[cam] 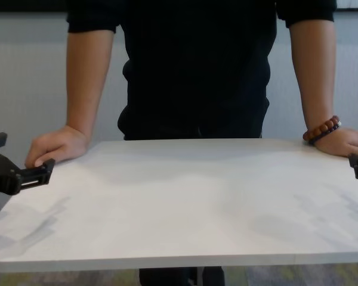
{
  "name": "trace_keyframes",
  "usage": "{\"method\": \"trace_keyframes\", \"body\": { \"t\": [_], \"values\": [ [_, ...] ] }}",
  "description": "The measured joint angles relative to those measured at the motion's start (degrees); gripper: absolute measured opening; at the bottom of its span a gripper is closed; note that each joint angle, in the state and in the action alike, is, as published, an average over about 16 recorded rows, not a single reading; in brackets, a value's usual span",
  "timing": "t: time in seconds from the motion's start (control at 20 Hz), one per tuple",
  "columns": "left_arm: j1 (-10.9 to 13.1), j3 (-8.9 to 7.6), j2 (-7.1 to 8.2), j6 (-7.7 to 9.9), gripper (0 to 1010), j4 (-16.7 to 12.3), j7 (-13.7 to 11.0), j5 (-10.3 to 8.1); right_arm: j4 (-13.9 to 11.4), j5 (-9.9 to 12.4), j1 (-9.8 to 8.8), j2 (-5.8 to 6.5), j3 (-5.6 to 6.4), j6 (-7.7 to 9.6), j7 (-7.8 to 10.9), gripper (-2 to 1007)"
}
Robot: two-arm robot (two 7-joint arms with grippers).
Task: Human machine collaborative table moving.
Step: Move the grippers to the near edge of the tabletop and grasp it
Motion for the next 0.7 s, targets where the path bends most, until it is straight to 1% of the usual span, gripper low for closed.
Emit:
{"method": "trace_keyframes", "body": {
  "t": [0.5, 0.7],
  "values": [
    [0.0, 0.00, 0.00, 0.00, 1000, 0.0, 0.0, 0.00, 0.0, 0.0, 0.00, 0.00, 0.00, 0.00, 0.00, 997],
    [0.0, 0.00, 0.00, 0.00, 999, 0.0, 0.0, 0.00, 0.0, 0.0, 0.00, 0.00, 0.00, 0.00, 0.00, 964]
  ]
}}
